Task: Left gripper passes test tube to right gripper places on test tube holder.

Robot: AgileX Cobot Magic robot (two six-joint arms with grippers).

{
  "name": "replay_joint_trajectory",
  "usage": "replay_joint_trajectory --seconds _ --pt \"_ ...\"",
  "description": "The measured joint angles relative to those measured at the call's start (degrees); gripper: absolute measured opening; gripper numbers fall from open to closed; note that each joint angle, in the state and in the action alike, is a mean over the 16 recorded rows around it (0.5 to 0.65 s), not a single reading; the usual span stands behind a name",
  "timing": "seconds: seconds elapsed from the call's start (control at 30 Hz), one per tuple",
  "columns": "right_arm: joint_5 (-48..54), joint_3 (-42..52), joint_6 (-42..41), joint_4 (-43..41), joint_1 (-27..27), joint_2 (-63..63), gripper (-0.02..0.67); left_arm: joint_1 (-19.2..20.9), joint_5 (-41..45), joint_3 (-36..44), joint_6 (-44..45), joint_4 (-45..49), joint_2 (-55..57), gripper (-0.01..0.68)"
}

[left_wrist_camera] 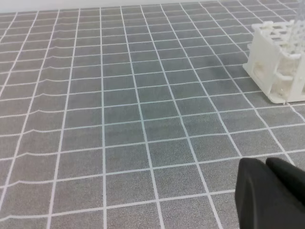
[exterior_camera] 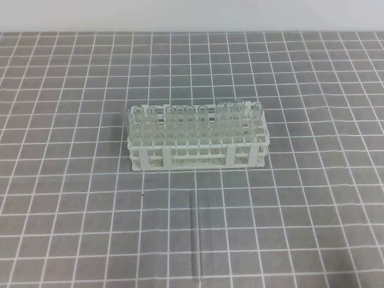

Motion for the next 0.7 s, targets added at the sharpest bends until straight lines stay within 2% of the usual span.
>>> replay_joint_trajectory --seconds 0.43,0.7 --pt "-0.7 0.0 0.0 0.6 0.0 0.0 -0.001 0.0 -1.7 -0.4 -0.2 -1.1 0.9 0.0" --pt "-5.1 0.0 0.0 9.4 0.0 0.0 -0.001 0.0 -7.0 -0.4 -2.6 -4.0 0.9 0.0"
